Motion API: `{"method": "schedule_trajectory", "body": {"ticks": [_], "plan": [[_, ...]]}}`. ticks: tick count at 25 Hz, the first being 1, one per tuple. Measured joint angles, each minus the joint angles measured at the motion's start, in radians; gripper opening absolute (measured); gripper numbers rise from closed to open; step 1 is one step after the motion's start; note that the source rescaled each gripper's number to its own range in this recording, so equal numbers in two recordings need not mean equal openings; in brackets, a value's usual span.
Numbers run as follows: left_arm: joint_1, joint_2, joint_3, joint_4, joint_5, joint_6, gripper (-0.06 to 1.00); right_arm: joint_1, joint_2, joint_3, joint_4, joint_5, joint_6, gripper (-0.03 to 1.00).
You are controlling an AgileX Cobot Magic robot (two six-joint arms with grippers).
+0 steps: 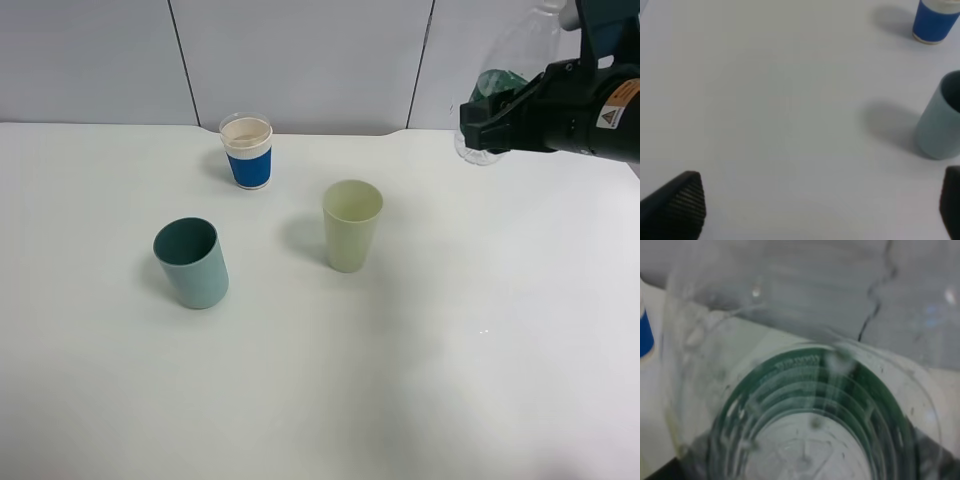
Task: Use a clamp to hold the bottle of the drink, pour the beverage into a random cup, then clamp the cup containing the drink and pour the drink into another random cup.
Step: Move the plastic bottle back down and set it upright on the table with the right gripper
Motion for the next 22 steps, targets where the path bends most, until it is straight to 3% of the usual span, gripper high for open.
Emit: {"method": "schedule_trajectory", "body": {"ticks": [6,10,18,22], "plan": [[0.0,0.0,0.0,0.0,0.0,0.0,0.83,-0.001,0.121,0.0,0.045,0.006,0.0,0.0],[0.0,0.0,0.0,0.0,0.0,0.0,0.83,-0.026,0.229,0.0,0.056,-0.073,0.001,0.0],[0.0,0.0,0.0,0.0,0.0,0.0,0.83,-0.037,0.368,0.001,0.063,-0.361,-0.005,0.0],[0.0,0.0,0.0,0.0,0.0,0.0,0.83,-0.037,0.443,0.0,0.163,-0.504,-0.018,0.0]]}}
